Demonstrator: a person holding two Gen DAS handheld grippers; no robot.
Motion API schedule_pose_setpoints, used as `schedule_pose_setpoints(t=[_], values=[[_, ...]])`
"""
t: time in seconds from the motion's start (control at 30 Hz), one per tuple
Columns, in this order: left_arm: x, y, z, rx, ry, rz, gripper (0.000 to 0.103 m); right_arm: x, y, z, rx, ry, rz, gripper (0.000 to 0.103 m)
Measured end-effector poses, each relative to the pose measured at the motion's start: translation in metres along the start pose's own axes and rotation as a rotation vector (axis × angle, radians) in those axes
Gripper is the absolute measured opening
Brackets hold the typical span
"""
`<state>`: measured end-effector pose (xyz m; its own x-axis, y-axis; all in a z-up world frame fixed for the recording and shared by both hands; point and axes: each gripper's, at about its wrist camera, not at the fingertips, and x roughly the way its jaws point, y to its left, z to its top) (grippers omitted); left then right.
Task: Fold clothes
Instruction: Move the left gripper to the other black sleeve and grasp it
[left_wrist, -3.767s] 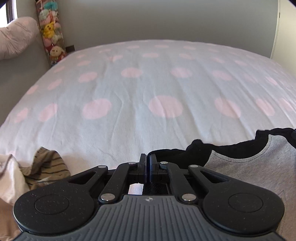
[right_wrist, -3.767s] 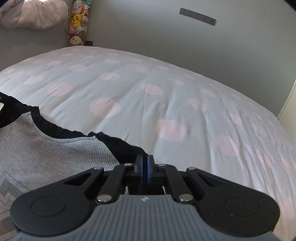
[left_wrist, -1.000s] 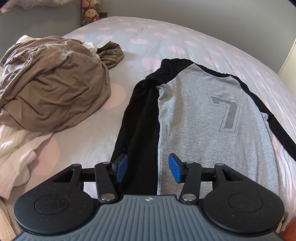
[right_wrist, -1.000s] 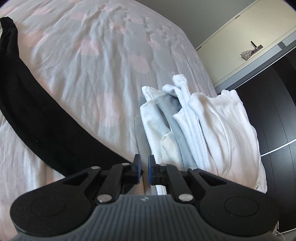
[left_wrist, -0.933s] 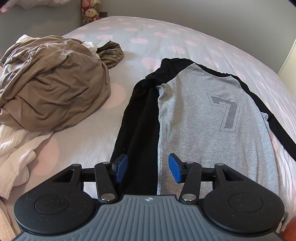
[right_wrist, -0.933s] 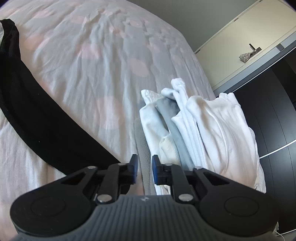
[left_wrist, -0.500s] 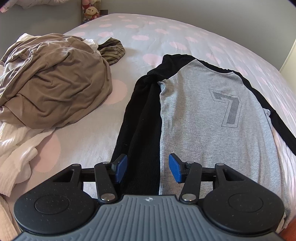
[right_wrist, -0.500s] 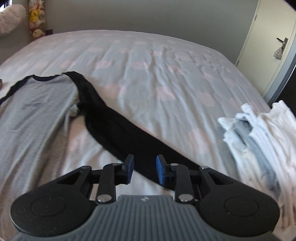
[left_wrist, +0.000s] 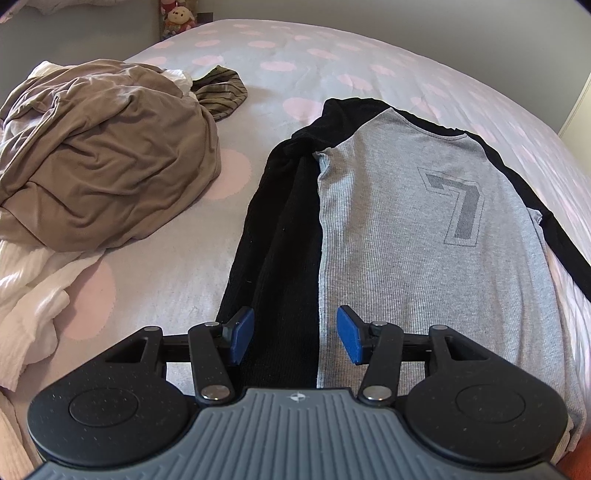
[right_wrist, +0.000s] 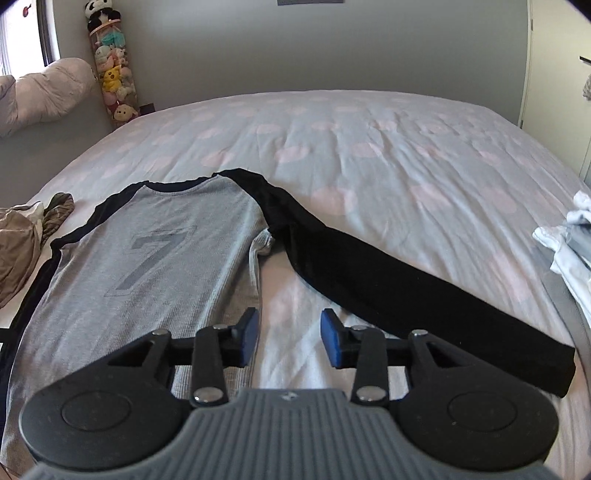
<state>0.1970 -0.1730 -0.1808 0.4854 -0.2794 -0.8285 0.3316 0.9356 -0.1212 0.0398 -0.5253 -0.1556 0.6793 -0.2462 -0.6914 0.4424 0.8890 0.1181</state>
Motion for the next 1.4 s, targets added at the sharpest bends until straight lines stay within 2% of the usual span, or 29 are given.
schedule_pose_setpoints(t=[0.13,0.3,0.43,0.6,0.8,0.93,1.07,1.1,1.13,1.23,1.4], values=[[-0.001,0.006,0.000,-0.029,0.004,-0.015,0.048,0.003,-0.015,-0.002,0.084,0.016,-0.006,0.041],[-0.002,0.021,0.004,-0.103,0.024,-0.046,0.047,0.004,-0.010,-0.004,0.048,0.016,-0.005,0.042],[-0.003,0.030,0.010,-0.136,0.071,-0.074,0.046,0.006,-0.009,-0.004,0.038,0.018,0.006,0.043],[-0.001,0.035,0.017,-0.048,0.173,-0.044,0.046,0.005,-0.017,-0.005,0.083,0.007,0.026,0.046],[0.005,0.047,0.015,0.039,0.266,0.039,0.046,0.006,-0.017,-0.004,0.089,0.009,0.046,0.049],[0.015,0.054,0.007,0.035,0.341,0.042,0.035,0.008,-0.019,-0.004,0.102,0.014,0.055,0.049],[0.017,0.044,-0.001,0.092,0.368,0.045,0.034,0.008,-0.021,-0.004,0.115,0.015,0.061,0.049],[0.017,0.040,-0.003,0.117,0.372,0.041,0.028,0.008,-0.021,-0.004,0.115,0.015,0.061,0.050],[0.016,0.036,-0.004,0.141,0.370,0.038,0.019,0.008,-0.021,-0.004,0.116,0.015,0.062,0.051],[0.013,0.025,-0.007,0.198,0.355,0.029,0.003,0.009,-0.021,-0.003,0.117,0.017,0.063,0.052],[-0.003,0.031,0.003,0.176,0.292,0.018,0.001,0.009,-0.023,-0.003,0.118,0.019,0.065,0.052]])
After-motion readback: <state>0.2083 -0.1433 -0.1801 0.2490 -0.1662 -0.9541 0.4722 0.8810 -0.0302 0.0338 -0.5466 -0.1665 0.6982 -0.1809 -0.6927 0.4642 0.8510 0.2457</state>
